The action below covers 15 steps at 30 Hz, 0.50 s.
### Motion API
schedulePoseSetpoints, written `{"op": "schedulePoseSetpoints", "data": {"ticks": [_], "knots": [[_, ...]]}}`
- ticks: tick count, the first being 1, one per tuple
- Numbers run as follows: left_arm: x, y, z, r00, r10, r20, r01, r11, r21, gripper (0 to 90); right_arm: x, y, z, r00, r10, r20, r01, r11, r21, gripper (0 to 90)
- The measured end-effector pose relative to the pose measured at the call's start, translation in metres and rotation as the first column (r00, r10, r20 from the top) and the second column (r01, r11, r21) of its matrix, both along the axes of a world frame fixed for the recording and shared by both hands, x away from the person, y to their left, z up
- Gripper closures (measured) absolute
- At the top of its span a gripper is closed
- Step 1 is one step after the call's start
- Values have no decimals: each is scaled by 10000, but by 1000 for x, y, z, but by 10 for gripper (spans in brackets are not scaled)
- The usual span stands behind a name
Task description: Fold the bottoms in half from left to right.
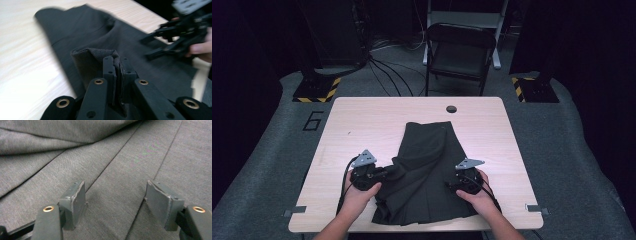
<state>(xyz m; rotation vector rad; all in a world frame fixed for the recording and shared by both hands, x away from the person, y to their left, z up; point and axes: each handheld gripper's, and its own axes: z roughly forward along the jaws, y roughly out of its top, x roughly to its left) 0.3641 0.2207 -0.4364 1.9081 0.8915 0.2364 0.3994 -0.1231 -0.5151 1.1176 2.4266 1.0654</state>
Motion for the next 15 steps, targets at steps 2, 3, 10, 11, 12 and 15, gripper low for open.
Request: {"op": "schedulePoseSetpoints", "data": {"ticks": [2, 3, 10, 11, 12, 15], "knots": [[-4, -13, 12, 9995, -302, 71, 303, 9995, -61, 854, 0, -1, 2, 10000, 21, 0, -21, 10000, 1, 323], [-6, -22, 21, 9989, -445, 174, 447, 9989, -138, 854, 1, -2, 4, 10000, -18, 74, 18, 10000, 91, 324], [-7, -66, 53, 9896, -1372, 426, 1373, 9905, 12, 854, 4, -13, 22, 9987, -476, 182, 466, 9977, 502, 325], [-7, -66, 53, 9896, -1372, 426, 1373, 9905, 12, 854, 5, -15, 23, 9987, -480, 175, 470, 9976, 511, 324], [-7, -72, 55, 9870, -1549, 441, 1546, 9879, 93, 854, 5, -15, 23, 9987, -480, 175, 470, 9976, 511, 324], [-9, -91, 55, 9798, -1964, 366, 1957, 9804, 219, 853, 7, -20, 27, 9980, -584, 231, 572, 9972, 491, 325]]}}
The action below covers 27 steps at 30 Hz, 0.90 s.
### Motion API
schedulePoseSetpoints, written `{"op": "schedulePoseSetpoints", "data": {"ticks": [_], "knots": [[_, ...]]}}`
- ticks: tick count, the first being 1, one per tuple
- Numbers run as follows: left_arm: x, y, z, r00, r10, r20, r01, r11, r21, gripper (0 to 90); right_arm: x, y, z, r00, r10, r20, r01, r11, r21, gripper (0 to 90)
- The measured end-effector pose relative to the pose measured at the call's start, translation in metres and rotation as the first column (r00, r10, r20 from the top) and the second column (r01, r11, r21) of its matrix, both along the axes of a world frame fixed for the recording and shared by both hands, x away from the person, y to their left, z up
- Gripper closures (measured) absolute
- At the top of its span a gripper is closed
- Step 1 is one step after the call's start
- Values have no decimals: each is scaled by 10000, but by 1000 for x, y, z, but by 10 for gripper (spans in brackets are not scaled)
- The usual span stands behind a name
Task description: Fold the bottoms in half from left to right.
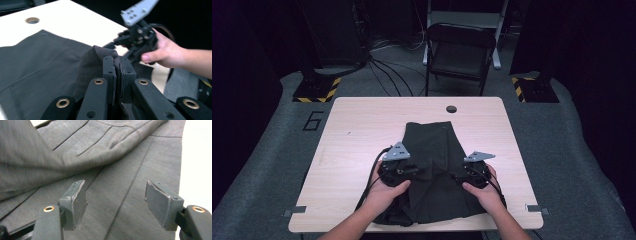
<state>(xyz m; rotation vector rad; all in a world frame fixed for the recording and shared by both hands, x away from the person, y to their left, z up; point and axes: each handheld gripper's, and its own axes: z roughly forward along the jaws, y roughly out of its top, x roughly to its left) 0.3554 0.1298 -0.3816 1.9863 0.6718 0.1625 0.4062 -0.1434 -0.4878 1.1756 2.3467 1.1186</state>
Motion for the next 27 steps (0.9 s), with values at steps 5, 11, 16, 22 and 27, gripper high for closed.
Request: {"op": "schedulePoseSetpoints", "data": {"ticks": [5, 11, 16, 22, 27], "knots": [[-1, -20, -16, 9982, -430, -408, 432, 9991, 43, 843, 1, -10, -1, 9993, -377, -67, 378, 9991, 192, 324], [2, -19, -30, 9937, -578, -960, 577, 9983, -38, 719, 2, -13, -7, 9985, -480, -262, 485, 9986, 209, 323], [4, -10, -34, 9918, -276, -1247, 258, 9995, -157, 514, 3, -10, -9, 9986, -422, -321, 424, 9991, 53, 323], [1, 16, -33, 9936, 238, -1106, -274, 9991, -314, 393, 2, -7, -10, 9990, -330, -306, 326, 9994, -110, 324], [-3, 32, -31, 9944, 425, -970, -453, 9986, -268, 377, 2, -6, -6, 9990, -373, -239, 372, 9993, -68, 324]]}}
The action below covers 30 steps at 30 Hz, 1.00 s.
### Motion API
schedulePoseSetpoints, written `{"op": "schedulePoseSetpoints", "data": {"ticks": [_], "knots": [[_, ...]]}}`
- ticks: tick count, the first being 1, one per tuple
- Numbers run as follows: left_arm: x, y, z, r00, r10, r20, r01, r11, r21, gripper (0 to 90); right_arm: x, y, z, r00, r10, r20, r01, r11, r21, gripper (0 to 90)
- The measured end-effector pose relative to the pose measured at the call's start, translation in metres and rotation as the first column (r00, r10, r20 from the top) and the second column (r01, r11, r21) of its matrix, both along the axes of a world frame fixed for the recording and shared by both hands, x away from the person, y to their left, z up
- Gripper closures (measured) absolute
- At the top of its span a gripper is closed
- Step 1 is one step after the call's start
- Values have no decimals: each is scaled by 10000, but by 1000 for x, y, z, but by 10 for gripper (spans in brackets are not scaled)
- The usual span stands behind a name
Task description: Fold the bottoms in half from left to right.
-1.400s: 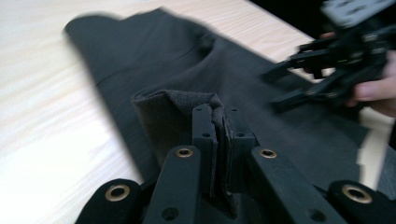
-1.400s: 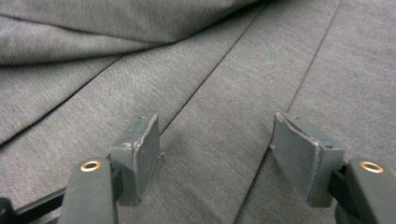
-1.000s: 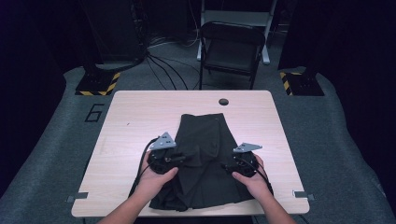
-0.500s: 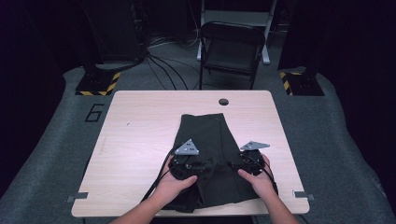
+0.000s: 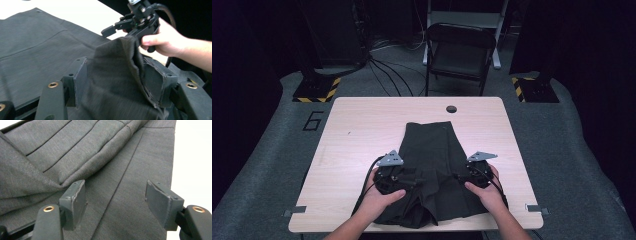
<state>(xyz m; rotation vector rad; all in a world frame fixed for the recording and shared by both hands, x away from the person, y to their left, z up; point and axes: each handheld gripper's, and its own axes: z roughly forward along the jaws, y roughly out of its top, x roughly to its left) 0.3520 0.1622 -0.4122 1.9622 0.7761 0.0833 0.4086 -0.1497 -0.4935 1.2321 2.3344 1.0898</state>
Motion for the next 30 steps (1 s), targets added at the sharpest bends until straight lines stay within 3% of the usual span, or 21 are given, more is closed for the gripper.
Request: {"op": "schedulePoseSetpoints", "data": {"ticks": [3, 11, 15, 19, 23, 25, 30], "knots": [[-2, 14, -2, 9998, 176, 73, -176, 9998, -7, 372, 0, 1, 3, 10000, -72, 9, 72, 9999, 112, 324], [-2, 41, -8, 9963, 860, -26, -860, 9962, -104, 372, 1, 15, 19, 9989, 367, 296, -366, 9993, -46, 320], [-1, 51, -19, 9909, 1345, 96, -1347, 9908, 150, 372, 2, 24, 24, 9976, 476, 496, -472, 9988, -88, 308], [1, 61, -36, 9833, 1817, -111, -1814, 9830, 285, 372, 3, 32, 27, 9976, 453, 518, -451, 9990, -57, 295], [5, 68, -50, 9746, 2229, -226, -2217, 9740, 461, 373, 3, 39, 19, 9960, 796, 408, -779, 9960, -431, 295], [7, 72, -57, 9697, 2432, -216, -2418, 9689, 522, 374, 2, 40, 12, 9963, 806, 292, -784, 9945, -687, 298], [10, 77, -68, 9609, 2738, -408, -2716, 9610, 524, 376, 3, 33, -2, 9984, 571, -41, -572, 9954, -772, 302]]}}
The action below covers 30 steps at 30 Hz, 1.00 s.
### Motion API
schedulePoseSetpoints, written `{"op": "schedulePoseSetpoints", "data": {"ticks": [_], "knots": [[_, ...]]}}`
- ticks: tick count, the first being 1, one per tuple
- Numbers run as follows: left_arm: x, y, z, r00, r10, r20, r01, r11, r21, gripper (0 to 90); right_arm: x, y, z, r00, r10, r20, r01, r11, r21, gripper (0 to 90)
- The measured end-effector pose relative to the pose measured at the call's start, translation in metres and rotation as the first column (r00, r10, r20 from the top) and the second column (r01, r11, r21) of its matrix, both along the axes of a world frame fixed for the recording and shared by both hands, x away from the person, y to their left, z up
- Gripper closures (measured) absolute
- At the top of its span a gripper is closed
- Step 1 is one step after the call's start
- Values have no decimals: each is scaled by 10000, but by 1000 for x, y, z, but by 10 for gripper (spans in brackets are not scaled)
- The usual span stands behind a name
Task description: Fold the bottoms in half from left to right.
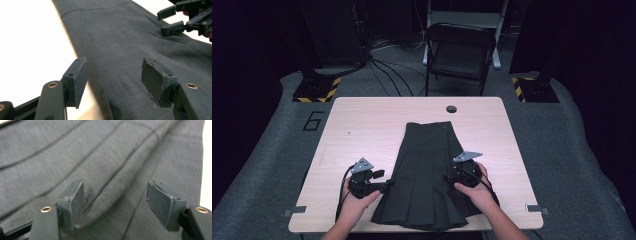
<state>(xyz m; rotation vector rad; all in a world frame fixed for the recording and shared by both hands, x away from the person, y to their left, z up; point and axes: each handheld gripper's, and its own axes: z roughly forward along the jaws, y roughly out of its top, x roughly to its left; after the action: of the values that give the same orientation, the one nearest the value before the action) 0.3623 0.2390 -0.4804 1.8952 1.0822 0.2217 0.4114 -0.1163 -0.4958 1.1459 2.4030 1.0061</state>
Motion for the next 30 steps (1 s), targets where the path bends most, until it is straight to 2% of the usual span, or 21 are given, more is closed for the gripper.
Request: {"op": "schedulePoseSetpoints", "data": {"ticks": [2, 3, 4, 6, 7, 10, 13, 15, 18, 21, 22, 23, 24, 26, 28, 29, 30], "knots": [[1, 0, -4, 10000, 55, -65, -54, 10000, 47, 376, 2, -5, -5, 10000, -68, -40, 68, 9999, -120, 305], [1, -1, -7, 9999, 47, -149, -46, 10000, 60, 376, 2, -8, -7, 9995, -135, -280, 130, 9998, -173, 311], [1, -2, -10, 9998, 104, -166, -102, 9999, 105, 376, 2, -8, -7, 9995, -135, -280, 130, 9998, -173, 311], [1, -3, -15, 9996, -89, -286, 100, 9992, 388, 376, 4, -10, -10, 9989, -183, -434, 179, 9998, -82, 319], [1, -4, -17, 9993, -112, -359, 127, 9991, 402, 375, 5, -12, -11, 9987, -162, -475, 159, 9999, -58, 327], [0, -6, -21, 9982, -277, -527, 310, 9976, 613, 388, 5, -12, -8, 9980, -231, -583, 238, 9997, 114, 357], [0, -7, -25, 9982, -140, -589, 181, 9974, 700, 417, 7, -8, -4, 9988, -194, -442, 207, 9993, 300, 361], [0, -6, -27, 9970, -230, -739, 282, 9972, 699, 432, 7, -6, -4, 9981, -250, -559, 271, 9989, 377, 359], [-1, -8, -29, 9970, -264, -721, 325, 9959, 843, 504, 10, 2, -3, 9977, -230, -630, 252, 9991, 343, 355], [-2, -10, -29, 9960, -457, -771, 535, 9933, 1025, 613, 15, 10, -6, 9985, -248, -490, 257, 9995, 194, 355], [-3, -11, -29, 9964, -374, -754, 449, 9939, 1008, 653, 16, 11, -8, 9983, -233, -541, 241, 9996, 133, 355], [-3, -10, -29, 9961, -489, -735, 574, 9913, 1182, 681, 17, 13, -8, 9980, -297, -561, 302, 9995, 82, 355], [-3, -11, -29, 9963, -449, -734, 529, 9923, 1122, 721, 18, 16, -10, 9964, -523, -671, 542, 9982, 271, 357], [-4, -11, -28, 9963, -584, -630, 662, 9893, 1300, 794, 22, 15, -12, 9978, -379, -553, 391, 9990, 204, 374], [-5, -12, -27, 9980, -469, -424, 519, 9906, 1263, 861, 24, 17, -13, 9970, -465, -613, 487, 9982, 344, 463], [-5, -12, -26, 9978, -549, -378, 591, 9907, 1222, 872, 25, 17, -13, 9977, -441, -510, 459, 9984, 342, 491], [-6, -12, -25, 9981, -489, -374, 530, 9915, 1191, 879, 26, 17, -12, 9968, -520, -611, 548, 9975, 455, 550]]}}
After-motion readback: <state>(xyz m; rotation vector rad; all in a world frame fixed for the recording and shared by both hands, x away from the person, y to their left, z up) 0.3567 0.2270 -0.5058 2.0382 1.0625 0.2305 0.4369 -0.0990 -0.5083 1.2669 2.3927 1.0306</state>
